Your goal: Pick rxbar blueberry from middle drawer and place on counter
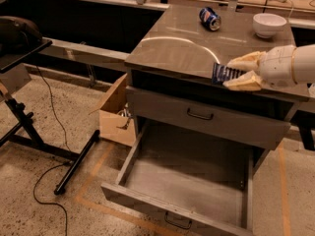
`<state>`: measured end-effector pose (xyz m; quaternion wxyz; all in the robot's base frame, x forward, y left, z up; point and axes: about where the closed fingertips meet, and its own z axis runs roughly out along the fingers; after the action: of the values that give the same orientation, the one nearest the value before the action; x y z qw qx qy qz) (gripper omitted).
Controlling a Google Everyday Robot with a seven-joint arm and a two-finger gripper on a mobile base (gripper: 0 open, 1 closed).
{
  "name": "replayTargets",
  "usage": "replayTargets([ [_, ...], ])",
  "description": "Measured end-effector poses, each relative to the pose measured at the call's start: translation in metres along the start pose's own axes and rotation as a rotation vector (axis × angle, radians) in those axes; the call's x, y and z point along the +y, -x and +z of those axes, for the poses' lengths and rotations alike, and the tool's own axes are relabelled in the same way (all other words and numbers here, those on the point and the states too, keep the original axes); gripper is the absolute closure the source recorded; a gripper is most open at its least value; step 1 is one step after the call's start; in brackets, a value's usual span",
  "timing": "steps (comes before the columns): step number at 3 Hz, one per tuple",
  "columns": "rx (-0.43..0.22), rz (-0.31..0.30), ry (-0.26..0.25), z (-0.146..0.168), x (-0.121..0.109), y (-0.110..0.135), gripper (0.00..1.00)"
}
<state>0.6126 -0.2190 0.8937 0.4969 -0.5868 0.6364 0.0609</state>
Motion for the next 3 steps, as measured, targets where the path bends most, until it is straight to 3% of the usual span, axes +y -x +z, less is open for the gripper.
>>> replayTargets([
  [1, -0.015, -0.113, -0.050, 0.016, -0.039, 0.015, 1.00],
  [2, -0.030, -0.110, -0.064, 0.041, -0.077, 0.013, 1.00],
  [3, -0.029, -0.055, -0.065, 0.066, -0.115, 0.004, 1.00],
])
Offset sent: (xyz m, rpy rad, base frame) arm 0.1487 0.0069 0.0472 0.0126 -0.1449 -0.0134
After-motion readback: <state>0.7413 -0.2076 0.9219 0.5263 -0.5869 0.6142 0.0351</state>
